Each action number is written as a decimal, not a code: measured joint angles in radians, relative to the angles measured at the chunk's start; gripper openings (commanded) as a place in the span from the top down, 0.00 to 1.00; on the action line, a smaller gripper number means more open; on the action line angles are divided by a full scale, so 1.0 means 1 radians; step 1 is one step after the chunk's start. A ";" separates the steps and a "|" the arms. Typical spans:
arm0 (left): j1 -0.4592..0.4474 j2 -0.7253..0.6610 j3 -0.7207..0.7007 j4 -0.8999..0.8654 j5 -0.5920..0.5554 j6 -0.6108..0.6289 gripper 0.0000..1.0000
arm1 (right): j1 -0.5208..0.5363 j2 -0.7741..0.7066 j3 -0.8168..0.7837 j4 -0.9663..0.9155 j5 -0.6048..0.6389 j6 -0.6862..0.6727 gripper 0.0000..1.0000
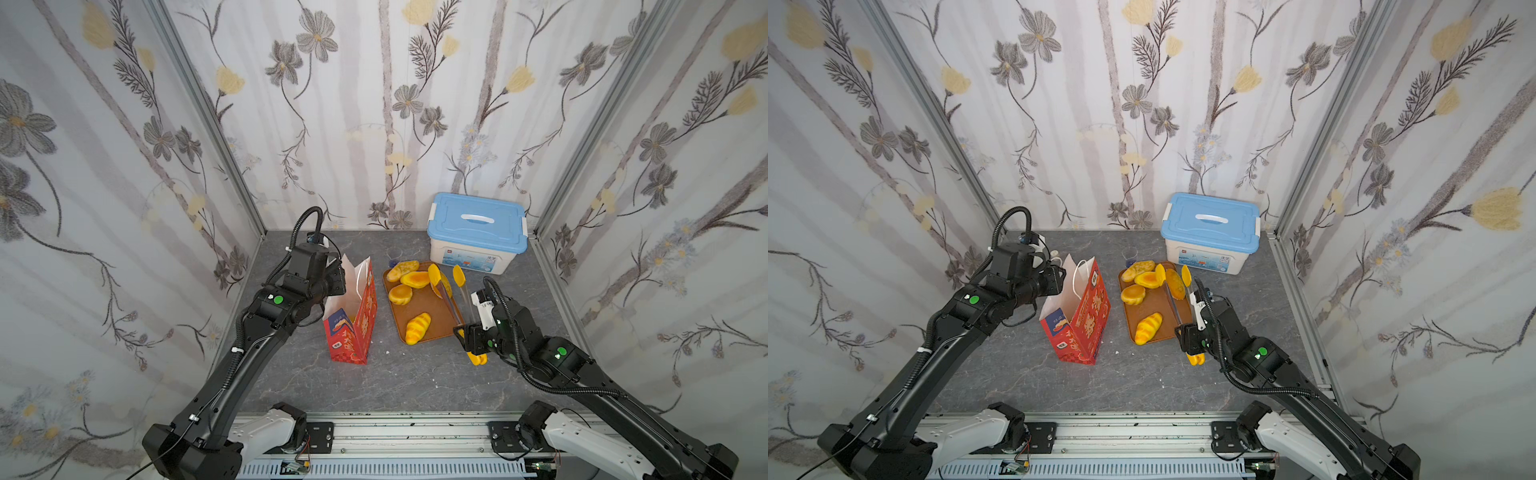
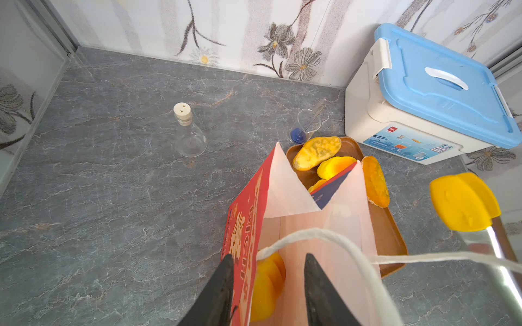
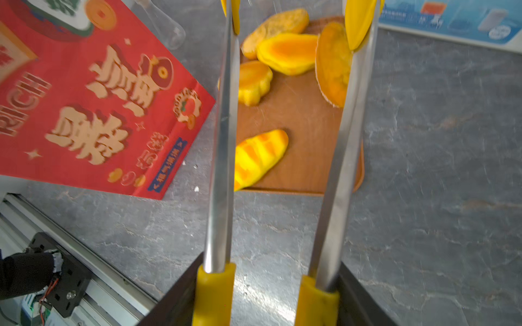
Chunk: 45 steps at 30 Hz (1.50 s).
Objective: Pack bread into a paper bag
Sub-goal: Pick up the fake bread from the plate.
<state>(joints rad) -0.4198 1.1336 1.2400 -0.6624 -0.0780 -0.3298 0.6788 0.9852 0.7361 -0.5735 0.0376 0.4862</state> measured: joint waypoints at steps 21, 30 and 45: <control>0.000 -0.097 0.027 0.011 -0.005 -0.008 0.18 | -0.127 0.502 0.159 0.158 0.122 -0.064 0.38; 0.000 -0.121 0.016 0.001 -0.031 0.014 0.18 | -0.125 0.575 0.181 0.168 0.087 -0.109 0.36; 0.000 -0.119 0.015 0.000 -0.041 0.020 0.18 | -0.126 0.676 0.183 0.171 0.068 -0.145 0.39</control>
<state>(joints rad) -0.4194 1.0145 1.2552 -0.6621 -0.1192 -0.3099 0.5533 1.6608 0.9195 -0.4023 0.1059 0.3416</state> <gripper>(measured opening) 0.824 0.628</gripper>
